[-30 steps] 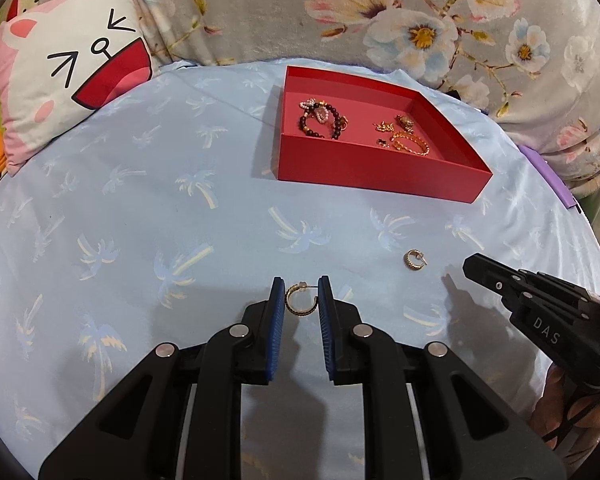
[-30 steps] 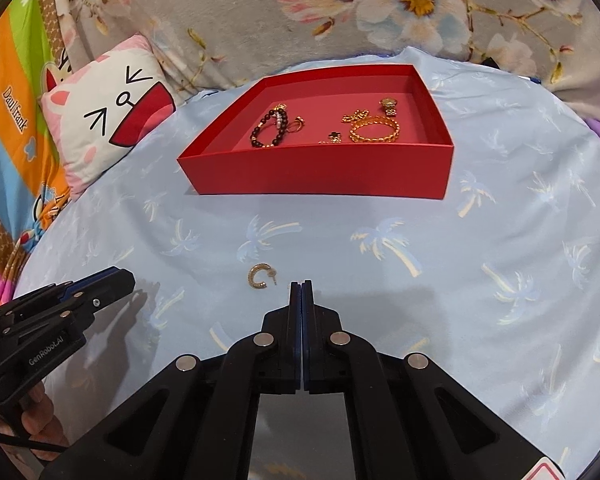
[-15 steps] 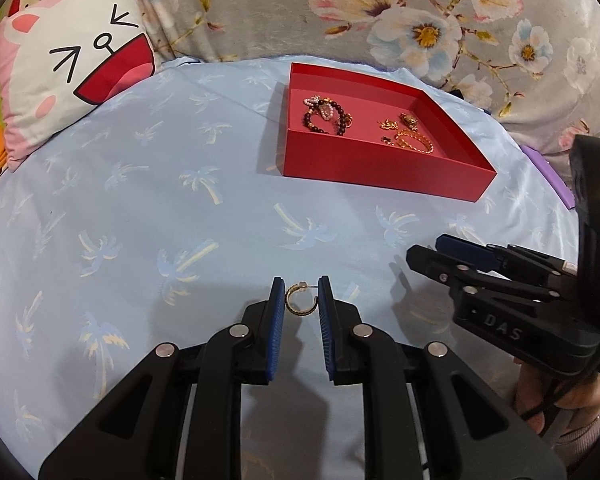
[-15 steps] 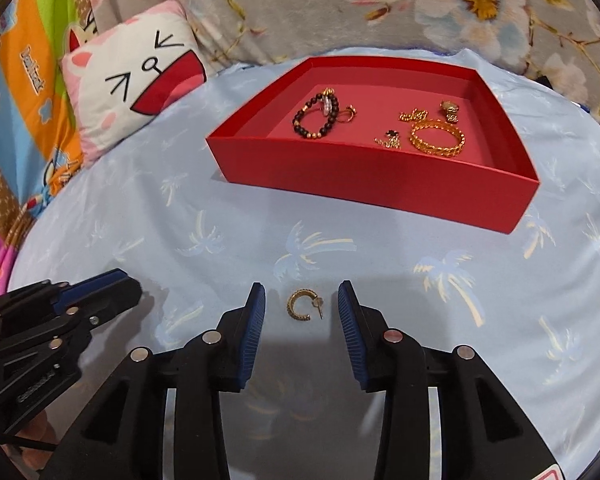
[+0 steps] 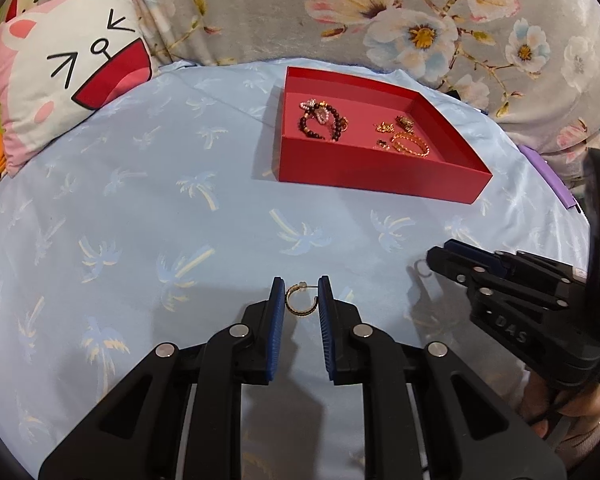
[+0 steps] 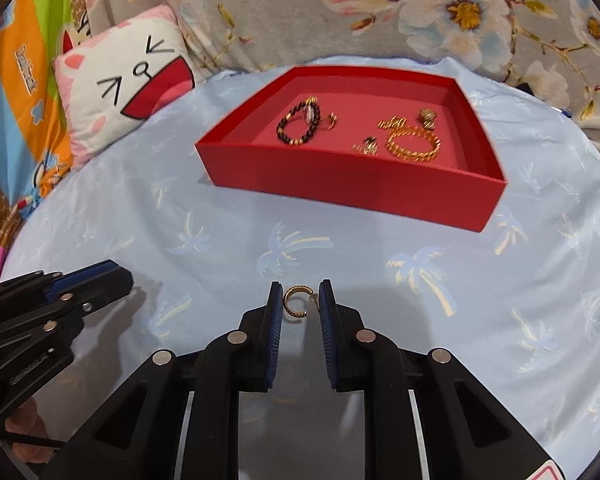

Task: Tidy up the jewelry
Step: 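Carry both hoop earrings into the red box and open both tools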

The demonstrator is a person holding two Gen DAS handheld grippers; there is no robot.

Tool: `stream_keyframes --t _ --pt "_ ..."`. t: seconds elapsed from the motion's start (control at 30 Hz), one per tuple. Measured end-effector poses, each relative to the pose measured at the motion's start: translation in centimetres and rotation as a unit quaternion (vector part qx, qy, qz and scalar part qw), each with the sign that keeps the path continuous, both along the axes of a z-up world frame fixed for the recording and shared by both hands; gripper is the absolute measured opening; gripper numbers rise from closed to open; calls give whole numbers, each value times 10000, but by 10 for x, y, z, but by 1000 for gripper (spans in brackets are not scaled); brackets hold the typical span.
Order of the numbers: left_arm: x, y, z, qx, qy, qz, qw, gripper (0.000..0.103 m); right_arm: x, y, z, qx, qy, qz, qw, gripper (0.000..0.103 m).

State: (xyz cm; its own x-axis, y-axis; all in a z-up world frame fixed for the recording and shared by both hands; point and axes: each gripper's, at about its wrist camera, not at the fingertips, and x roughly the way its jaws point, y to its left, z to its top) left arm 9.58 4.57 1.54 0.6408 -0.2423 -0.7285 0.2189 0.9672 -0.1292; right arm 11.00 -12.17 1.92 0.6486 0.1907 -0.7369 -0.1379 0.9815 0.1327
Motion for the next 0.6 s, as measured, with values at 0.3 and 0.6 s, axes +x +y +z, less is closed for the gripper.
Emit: stream_keyframes --t 0.3,0.6 --pt "55 -38 56 -199 -292 -511 9981 16 18 -49 63 158 -542 -374 9977 17" --pt "163 -97 83 -495 -297 -712 9958 16 109 -87 75 395 -510 -683 9956 17"
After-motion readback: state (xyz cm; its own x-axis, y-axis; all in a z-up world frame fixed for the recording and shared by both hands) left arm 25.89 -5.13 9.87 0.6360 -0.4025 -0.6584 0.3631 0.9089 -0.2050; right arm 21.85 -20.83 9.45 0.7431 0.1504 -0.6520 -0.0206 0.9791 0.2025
